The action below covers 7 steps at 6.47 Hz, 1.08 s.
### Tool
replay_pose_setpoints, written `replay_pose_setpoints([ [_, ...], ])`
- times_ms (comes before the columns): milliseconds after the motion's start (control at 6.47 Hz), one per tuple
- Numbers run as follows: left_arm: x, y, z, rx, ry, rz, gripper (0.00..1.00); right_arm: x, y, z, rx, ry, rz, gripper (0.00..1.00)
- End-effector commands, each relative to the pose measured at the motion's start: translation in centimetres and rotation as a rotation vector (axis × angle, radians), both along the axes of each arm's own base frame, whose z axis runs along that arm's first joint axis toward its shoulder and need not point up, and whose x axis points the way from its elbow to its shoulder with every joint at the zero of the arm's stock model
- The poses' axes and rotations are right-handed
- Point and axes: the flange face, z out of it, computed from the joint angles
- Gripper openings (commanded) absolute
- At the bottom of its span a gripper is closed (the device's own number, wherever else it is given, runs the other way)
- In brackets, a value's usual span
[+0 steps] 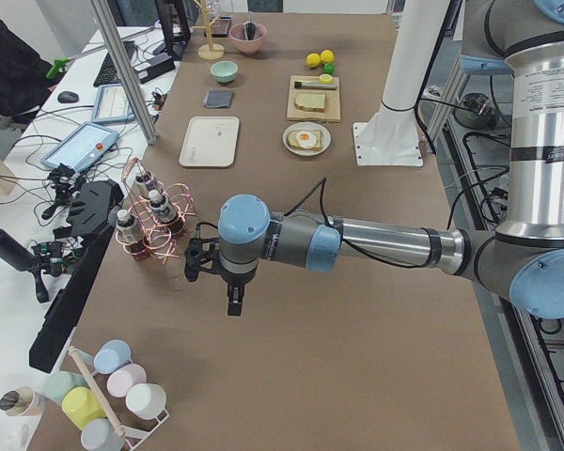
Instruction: Make sandwich and place on tray
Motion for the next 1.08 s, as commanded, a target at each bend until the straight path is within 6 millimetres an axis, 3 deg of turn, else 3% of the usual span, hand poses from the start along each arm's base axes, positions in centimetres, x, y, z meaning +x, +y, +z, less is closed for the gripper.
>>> replay_pose_setpoints([
  [0, 4.5, -2.9, -5.0, 0.055, 0.013, 0.05, 0.98, -1.5, -1.1, -1.3, 0.061, -0.007, -0.025, 1.0],
  [155, 8.3, -5.1, -8.2, 0.07, 0.03, 0.077, 0.98, -2.3, -2.1, -2.2, 0.042, -0.015, -0.012, 1.0],
  [309, 10.7, -6.0, -9.8, 0.106, 0.036, 0.119, 0.98, -4.2, -2.6, -3.4, -0.022, -0.059, 0.018, 1.0],
  [619, 13.5, -5.8, -11.6, 0.127, 0.102, 0.058, 0.98, -9.5, -3.6, -6.7, -0.015, -0.125, 0.047, 1.0],
  [773, 13.6, -3.7, -10.1, 0.127, 0.139, 0.017, 0.98, -13.5, -4.6, -10.1, -0.002, -0.175, 0.06, 1.0],
  [928, 13.3, -2.6, -8.8, 0.12, 0.146, 0.005, 0.98, -18.7, -4.0, -12.3, 0.021, -0.23, 0.026, 1.0],
])
